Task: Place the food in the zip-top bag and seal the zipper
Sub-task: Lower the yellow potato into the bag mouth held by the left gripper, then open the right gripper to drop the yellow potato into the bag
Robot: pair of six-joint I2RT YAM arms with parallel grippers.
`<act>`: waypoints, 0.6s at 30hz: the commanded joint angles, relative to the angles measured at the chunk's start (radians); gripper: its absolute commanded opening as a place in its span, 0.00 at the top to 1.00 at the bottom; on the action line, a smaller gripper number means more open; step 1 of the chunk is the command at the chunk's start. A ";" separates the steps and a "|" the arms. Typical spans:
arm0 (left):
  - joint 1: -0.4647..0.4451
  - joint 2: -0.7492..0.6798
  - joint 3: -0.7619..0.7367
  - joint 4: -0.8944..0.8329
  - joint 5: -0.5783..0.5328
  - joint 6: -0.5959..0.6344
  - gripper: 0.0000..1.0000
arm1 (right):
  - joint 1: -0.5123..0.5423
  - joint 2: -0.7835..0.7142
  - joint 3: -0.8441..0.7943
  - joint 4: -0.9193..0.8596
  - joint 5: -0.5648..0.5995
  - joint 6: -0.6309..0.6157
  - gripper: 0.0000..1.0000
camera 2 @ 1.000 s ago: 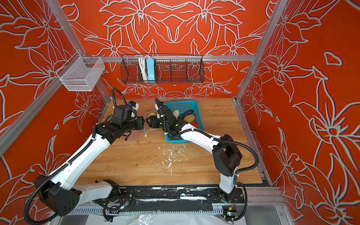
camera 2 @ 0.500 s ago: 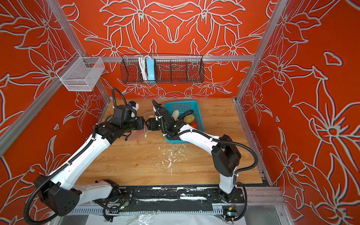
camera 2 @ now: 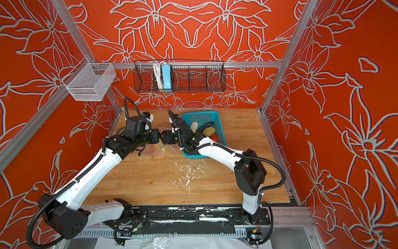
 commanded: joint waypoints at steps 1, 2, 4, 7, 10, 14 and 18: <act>0.008 -0.006 -0.003 0.004 0.006 -0.006 1.00 | 0.007 -0.017 0.013 -0.015 0.009 0.000 0.26; 0.008 -0.006 -0.003 0.004 0.006 -0.006 1.00 | 0.007 -0.023 0.008 -0.015 0.009 -0.002 0.25; 0.008 -0.007 -0.003 0.003 0.005 -0.006 1.00 | 0.007 -0.042 -0.007 -0.015 0.010 -0.004 0.25; 0.008 -0.008 -0.003 0.003 0.003 -0.006 1.00 | 0.007 -0.077 -0.039 -0.015 0.018 -0.004 0.23; 0.008 -0.007 -0.003 0.003 0.003 -0.005 1.00 | 0.007 -0.113 -0.072 -0.017 0.028 -0.006 0.23; 0.008 -0.009 -0.003 0.004 0.003 -0.001 1.00 | 0.007 -0.161 -0.110 -0.033 0.051 -0.009 0.21; 0.008 -0.007 -0.003 0.002 -0.009 0.003 1.00 | 0.005 -0.201 -0.143 -0.043 0.066 -0.005 0.18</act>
